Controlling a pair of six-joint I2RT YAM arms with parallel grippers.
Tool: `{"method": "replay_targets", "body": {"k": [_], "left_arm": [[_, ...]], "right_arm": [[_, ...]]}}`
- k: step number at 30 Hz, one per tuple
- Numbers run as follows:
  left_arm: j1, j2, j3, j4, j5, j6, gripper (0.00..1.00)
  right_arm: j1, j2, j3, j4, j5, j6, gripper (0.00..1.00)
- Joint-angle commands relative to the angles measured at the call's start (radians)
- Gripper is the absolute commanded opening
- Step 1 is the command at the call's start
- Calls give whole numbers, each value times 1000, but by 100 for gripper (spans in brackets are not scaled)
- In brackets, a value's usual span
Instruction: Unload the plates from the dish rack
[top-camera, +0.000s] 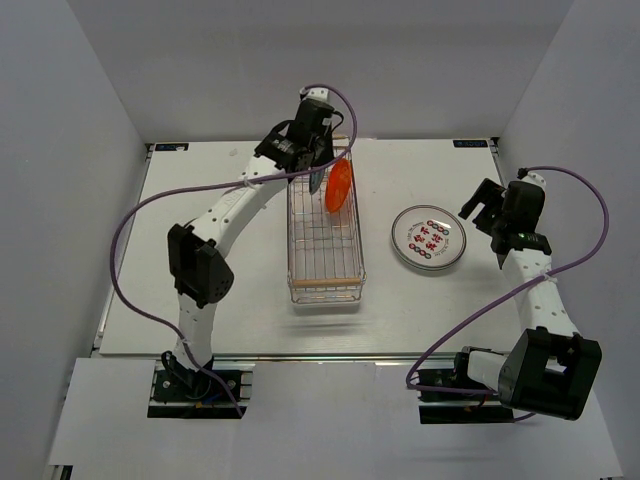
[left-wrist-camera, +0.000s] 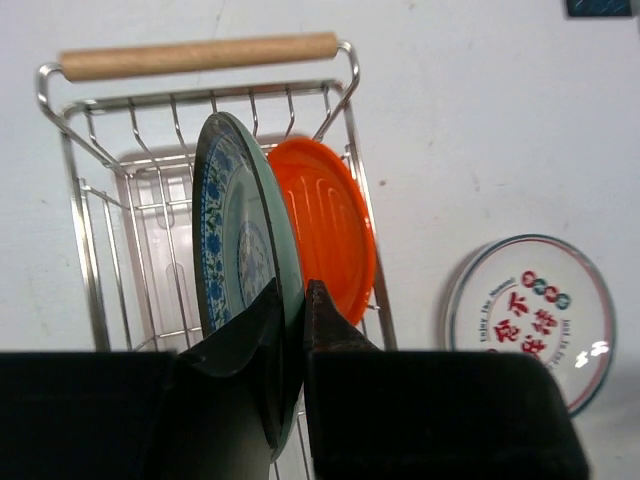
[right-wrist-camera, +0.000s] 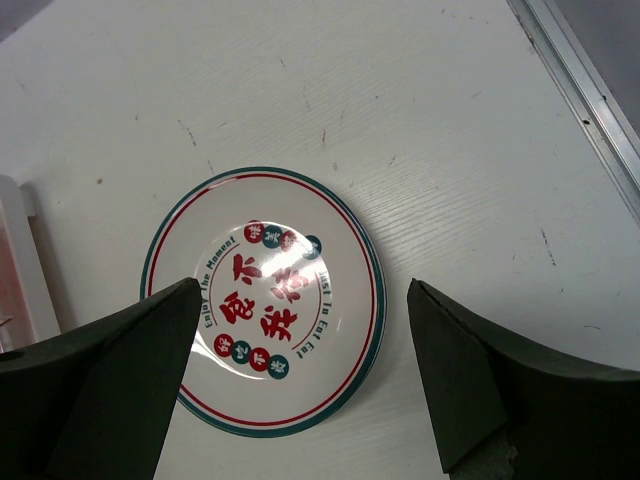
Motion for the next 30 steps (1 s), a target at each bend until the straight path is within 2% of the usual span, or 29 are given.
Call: {"method": "replay_targets", "body": {"k": [1,4,8,9,11,12,14,17,21,25,30], "left_arm": [[1,-147,-2,7,17,16,18],[1,-227,-40,13,-1,34,19],[1,-332,-120,-14,-209,36,18],[14,-350,-140,-54,-315,9,16],[25,-358,-160,-103,-389,-15,9],[34,-362,-205,-130,-518,-45,8],[50,-355,-250,-160,-610,-79,9],[105,-303,-292,-258,-656,-153,9],[188,-257,-399,-289,-688,-264,8],[275,-215,-496,-234,-673,-265,8],[330,-112,-484,-178,-665,-220,9]], "right_arm": [[-2,-29,-7,18,1,2,89],[-2,-28,-8,18,-3,4,89],[-3,-32,-11,26,-29,1,89],[-3,-31,-13,27,-30,1,89],[-2,-29,-14,29,-24,1,89],[-2,-28,-14,27,-24,4,89],[-2,-25,-13,27,-24,2,89],[-2,-20,-13,29,-30,7,89],[-2,-9,-10,23,-24,7,89],[-3,12,1,18,-29,6,89],[-3,24,2,16,-36,2,89]]}}
